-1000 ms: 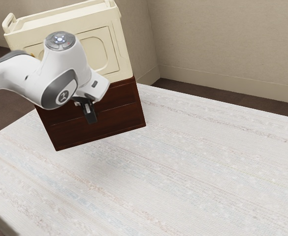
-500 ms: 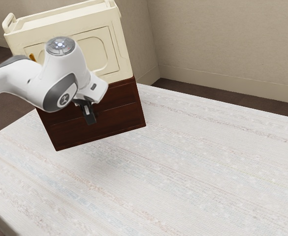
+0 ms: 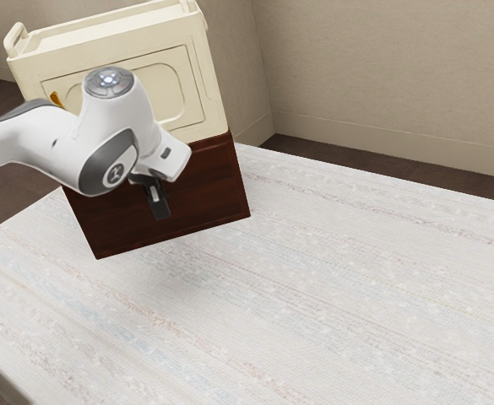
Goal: Pull the drawer handle with one arm to open the drawer
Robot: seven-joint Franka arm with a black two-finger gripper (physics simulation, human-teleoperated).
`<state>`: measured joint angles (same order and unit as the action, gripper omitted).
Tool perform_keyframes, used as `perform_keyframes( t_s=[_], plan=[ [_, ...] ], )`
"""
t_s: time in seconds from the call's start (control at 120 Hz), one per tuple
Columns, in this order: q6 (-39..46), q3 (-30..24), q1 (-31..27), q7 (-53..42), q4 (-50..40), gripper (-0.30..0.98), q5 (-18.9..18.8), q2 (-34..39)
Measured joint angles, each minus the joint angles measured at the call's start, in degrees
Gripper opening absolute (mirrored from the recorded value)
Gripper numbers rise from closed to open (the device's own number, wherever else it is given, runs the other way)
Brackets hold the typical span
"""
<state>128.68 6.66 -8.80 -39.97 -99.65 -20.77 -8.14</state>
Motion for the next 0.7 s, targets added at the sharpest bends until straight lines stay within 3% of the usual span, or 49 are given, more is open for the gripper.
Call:
perform_keyframes(
  t_s=[0.7],
  plan=[
    [-4.02, -2.10, 0.35, -0.01, -6.45, 0.62, 4.40, 6.51]
  ],
)
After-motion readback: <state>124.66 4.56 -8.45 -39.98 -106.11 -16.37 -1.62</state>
